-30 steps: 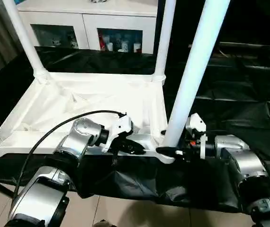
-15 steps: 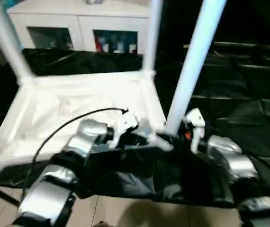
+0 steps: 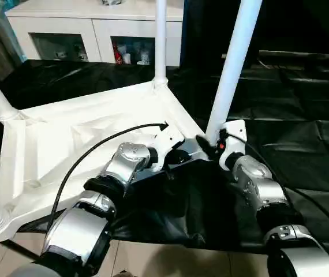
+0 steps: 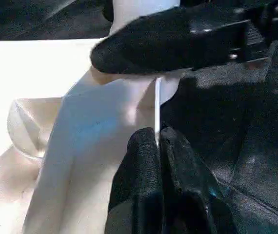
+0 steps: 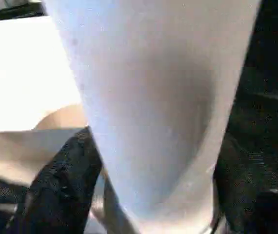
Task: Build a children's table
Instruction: Rotate leg to tighten
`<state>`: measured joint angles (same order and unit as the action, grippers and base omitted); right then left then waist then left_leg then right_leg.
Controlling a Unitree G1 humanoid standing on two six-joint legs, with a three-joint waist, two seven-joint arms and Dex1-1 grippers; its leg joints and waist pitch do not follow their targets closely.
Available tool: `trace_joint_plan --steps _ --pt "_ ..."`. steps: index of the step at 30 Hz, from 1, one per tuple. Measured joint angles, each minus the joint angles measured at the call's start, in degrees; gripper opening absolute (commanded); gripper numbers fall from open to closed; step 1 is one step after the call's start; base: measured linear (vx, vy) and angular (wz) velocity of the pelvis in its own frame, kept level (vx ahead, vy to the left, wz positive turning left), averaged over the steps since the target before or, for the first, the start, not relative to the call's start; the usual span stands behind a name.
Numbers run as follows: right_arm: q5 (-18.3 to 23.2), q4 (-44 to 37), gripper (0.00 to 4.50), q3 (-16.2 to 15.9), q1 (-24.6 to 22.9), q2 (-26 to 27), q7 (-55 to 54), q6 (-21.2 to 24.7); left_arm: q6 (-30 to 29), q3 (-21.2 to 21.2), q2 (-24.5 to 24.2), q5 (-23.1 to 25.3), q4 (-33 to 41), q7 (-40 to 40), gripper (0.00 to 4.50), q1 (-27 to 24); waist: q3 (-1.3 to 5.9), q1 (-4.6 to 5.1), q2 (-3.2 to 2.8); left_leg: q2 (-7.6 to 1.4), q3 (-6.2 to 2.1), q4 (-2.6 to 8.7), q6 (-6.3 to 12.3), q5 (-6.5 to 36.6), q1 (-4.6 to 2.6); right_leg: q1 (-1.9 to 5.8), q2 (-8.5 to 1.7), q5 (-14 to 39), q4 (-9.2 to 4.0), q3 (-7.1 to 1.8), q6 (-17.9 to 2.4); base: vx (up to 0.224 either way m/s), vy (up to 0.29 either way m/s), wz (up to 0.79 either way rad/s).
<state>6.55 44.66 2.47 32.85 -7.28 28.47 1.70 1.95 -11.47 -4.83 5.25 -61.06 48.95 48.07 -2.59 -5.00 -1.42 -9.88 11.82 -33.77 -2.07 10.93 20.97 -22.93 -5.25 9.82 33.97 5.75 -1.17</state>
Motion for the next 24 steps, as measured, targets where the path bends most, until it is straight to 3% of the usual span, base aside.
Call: trace_joint_plan --steps 8,15,21,24 --pt "0.74 -5.74 3.8 -4.54 -4.35 -6.51 19.15 -0.55 3.35 -0.32 -4.95 -0.66 3.07 11.61 0.0 -2.61 -0.09 -0.38 0.14 -0.02 0.0 0.0 0.01 0.0 0.1 -0.06 0.02 0.01 0.0 0.0 0.02 0.0 0.0 0.0" --pt "4.1 -12.14 3.8 -8.52 -7.3 -13.21 35.65 2.2 3.26 -2.18 -7.97 -2.74 8.98 23.94 0.0 -5.95 -0.13 -1.64 -0.15 -0.02 0.0 0.01 0.02 0.02 0.18 -0.12 0.01 0.07 -0.04 0.01 0.0 0.0 0.0 0.0" --pt "5.11 -14.94 3.8 -9.64 -8.7 -15.38 41.47 3.86 0.6 -3.02 -9.56 -3.86 12.53 30.27 0.0 -7.64 -0.13 -1.73 -0.18 -0.02 0.0 -0.01 0.02 0.01 0.16 -0.11 0.01 0.06 0.0 0.01 -0.01 0.0 0.0 0.0" --pt "5.57 -15.46 3.49 -9.7 -8.79 -15.86 42.78 5.23 0.31 -3.26 -9.68 -3.89 12.66 31.53 0.0 -7.66 -0.14 -1.84 -0.13 -0.02 0.0 -0.02 0.02 0.01 0.15 -0.09 0.0 0.06 0.01 0.01 -0.01 0.0 0.0 0.0"
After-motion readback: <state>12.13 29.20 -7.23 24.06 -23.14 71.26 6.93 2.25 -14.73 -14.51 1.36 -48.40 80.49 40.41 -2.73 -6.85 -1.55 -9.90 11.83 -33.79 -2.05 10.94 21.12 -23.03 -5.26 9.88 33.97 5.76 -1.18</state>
